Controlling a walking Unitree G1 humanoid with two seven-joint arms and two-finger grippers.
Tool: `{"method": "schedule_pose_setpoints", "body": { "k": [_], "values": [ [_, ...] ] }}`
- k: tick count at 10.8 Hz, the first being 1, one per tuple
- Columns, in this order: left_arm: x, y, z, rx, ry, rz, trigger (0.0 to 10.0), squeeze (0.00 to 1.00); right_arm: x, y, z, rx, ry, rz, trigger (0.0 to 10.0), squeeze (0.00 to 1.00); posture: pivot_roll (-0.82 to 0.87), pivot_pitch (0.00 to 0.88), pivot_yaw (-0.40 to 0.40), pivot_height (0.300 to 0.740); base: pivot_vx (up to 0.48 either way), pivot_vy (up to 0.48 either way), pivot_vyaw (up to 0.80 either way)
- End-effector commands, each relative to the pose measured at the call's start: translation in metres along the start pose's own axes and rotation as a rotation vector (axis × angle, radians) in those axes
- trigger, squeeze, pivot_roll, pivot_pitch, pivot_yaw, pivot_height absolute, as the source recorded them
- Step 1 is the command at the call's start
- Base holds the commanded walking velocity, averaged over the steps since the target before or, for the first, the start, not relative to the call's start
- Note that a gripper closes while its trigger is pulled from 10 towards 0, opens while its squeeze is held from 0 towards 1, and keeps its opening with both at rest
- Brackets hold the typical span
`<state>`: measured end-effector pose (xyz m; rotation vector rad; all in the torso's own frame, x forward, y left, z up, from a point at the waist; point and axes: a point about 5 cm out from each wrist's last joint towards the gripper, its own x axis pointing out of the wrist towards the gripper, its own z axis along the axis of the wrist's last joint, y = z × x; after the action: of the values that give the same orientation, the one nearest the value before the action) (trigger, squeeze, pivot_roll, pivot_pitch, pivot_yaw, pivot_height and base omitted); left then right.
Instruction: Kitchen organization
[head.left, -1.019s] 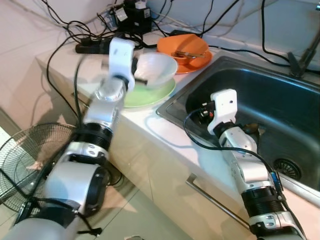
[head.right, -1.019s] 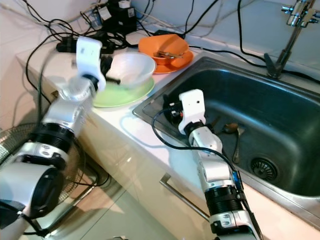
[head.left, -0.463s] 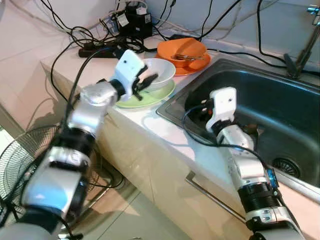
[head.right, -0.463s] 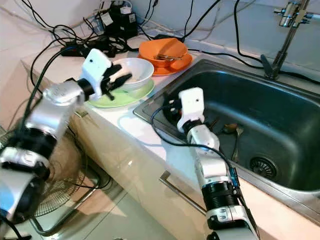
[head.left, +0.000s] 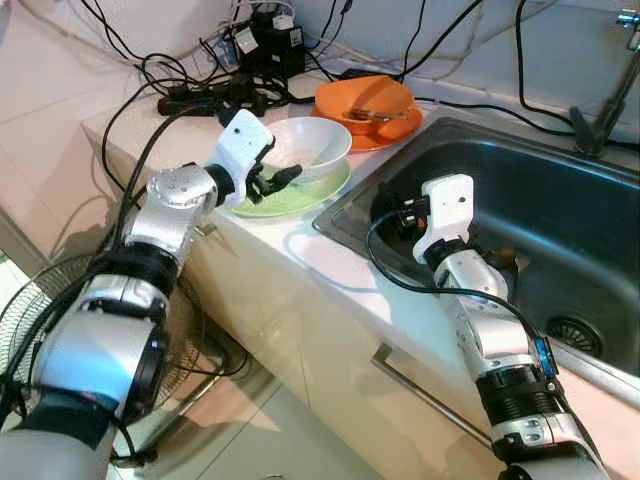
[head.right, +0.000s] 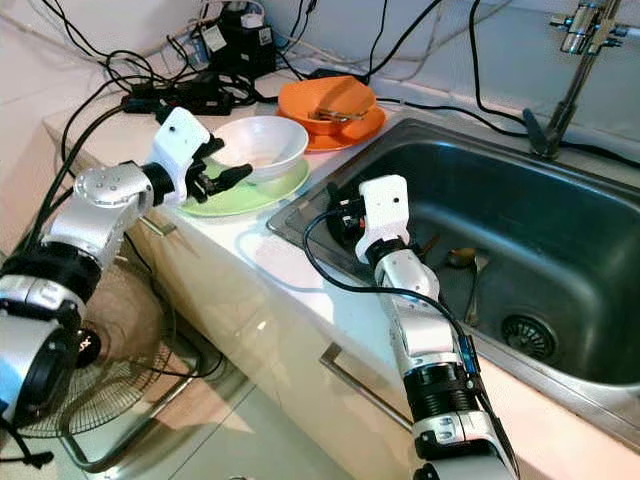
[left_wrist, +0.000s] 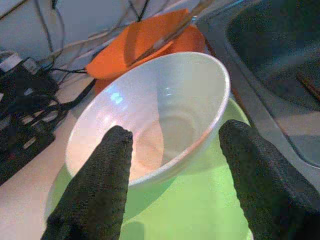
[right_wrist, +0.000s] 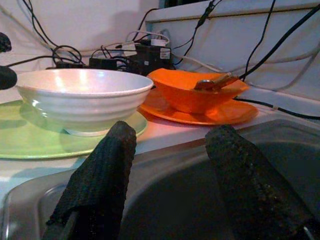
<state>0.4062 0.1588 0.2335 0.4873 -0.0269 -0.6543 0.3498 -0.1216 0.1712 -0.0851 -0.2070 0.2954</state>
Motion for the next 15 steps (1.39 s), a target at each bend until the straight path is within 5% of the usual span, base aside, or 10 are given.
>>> {"method": "schedule_pose_setpoints", "body": {
  "k": [1, 2, 3, 8, 15],
  "values": [
    [-0.001, 0.005, 0.004, 0.045, 0.009, -0.020, 10.0, 1.00, -0.002, -0.001, 0.000, 0.006, -0.010, -0.011, 10.0, 0.00, 0.16, 0.004, 0.111, 0.740, 0.000, 0.000, 0.00],
    [-0.002, 0.005, 0.006, 0.076, 0.017, -0.061, 10.0, 1.00, -0.004, -0.002, 0.000, 0.005, -0.011, -0.014, 10.0, 0.00, 0.15, 0.009, 0.116, 0.740, 0.000, 0.000, 0.00],
    [-0.003, 0.005, 0.006, 0.103, 0.028, -0.099, 10.0, 0.00, -0.006, -0.002, 0.000, 0.004, -0.010, -0.020, 10.0, 0.00, 0.14, 0.014, 0.122, 0.740, 0.000, 0.000, 0.00],
    [0.002, 0.007, 0.007, 0.199, 0.114, -0.058, 10.0, 0.00, -0.022, -0.006, -0.005, 0.003, 0.006, -0.063, 10.0, 0.00, 0.10, 0.050, 0.146, 0.740, 0.000, 0.000, 0.00],
    [0.012, -0.004, 0.006, 0.218, 0.137, -0.055, 10.0, 0.00, -0.048, -0.004, -0.008, 0.005, 0.061, -0.076, 10.0, 0.00, 0.06, 0.121, 0.144, 0.740, 0.000, 0.000, 0.00]
  ]
}}
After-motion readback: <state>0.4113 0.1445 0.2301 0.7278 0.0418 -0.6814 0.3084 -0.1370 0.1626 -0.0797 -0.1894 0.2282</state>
